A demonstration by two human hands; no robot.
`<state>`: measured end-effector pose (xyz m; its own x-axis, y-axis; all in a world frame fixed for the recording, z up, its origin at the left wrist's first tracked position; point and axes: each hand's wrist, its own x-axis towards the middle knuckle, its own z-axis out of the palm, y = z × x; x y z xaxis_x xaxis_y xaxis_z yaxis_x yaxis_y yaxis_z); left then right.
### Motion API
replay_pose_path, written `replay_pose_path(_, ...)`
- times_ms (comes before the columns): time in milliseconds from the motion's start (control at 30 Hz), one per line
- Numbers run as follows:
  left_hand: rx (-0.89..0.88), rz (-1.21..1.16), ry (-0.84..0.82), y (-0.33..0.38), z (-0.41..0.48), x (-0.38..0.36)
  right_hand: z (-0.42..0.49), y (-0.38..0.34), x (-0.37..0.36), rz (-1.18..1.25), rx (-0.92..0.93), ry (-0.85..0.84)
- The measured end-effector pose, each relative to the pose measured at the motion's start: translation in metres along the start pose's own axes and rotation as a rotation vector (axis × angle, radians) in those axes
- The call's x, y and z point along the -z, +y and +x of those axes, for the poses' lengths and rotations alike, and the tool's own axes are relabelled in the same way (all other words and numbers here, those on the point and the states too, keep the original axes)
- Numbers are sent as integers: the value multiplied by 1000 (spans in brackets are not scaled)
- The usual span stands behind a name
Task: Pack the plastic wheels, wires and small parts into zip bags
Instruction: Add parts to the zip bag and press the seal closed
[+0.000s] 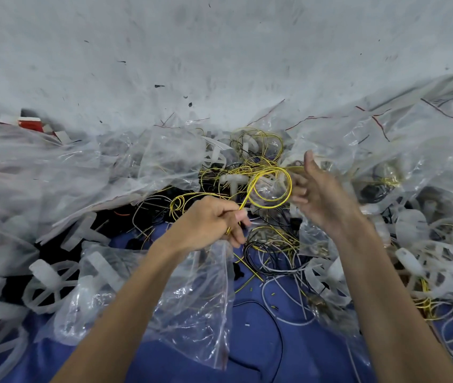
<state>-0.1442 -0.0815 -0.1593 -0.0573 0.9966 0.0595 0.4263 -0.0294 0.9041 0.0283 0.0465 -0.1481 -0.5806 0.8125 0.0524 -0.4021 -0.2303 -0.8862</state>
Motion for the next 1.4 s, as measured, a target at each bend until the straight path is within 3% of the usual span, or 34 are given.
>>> replay_pose_path(100,-20,40,-9,-2,1,-4,-2,8,-8,-60,-86,-178)
replay_pose_path(300,-12,122,-56,-1,1,-12,4,9,-17,292,-119,-78)
replay_pose_path(467,19,248,-79,-5,1,-4,4,3,-9,-225,77,73)
replay_pose_path(567,23,276,-49,-7,-1,12,-2,-5,1,-347,101,19)
replay_pose_path(700,22,375,-18,-8,-5,34,-6,-13,13,-456,134,161)
replay_pose_path(800,54,267,-21,-7,-7,45,-7,-16,14,-410,172,194)
replay_pose_path(900,72,191,-38,-5,-8,38,-9,-14,4,-360,217,52)
replay_pose_path(1000,64,-30,-100,1,-8,18,-9,-12,-6,-388,240,-67)
replay_pose_path(1133,-30,-133,3,6,-2,-6,-15,-16,-6,-423,182,-96)
replay_pose_path(1200,-3,-117,125,6,0,-13,-17,-21,-3,-529,149,51)
replay_pose_path(1233,22,-108,184,5,1,-15,-16,-24,-1,-682,174,202)
replay_pose_path(1300,51,-72,247,4,3,-17,-16,-28,-5,-1096,394,431)
replay_pose_path(1333,54,-72,243,4,4,-19,-16,-29,-11,-1252,526,362)
replay_pose_path(1400,46,-100,225,7,4,-22,-17,-24,-28,-1400,529,-26)
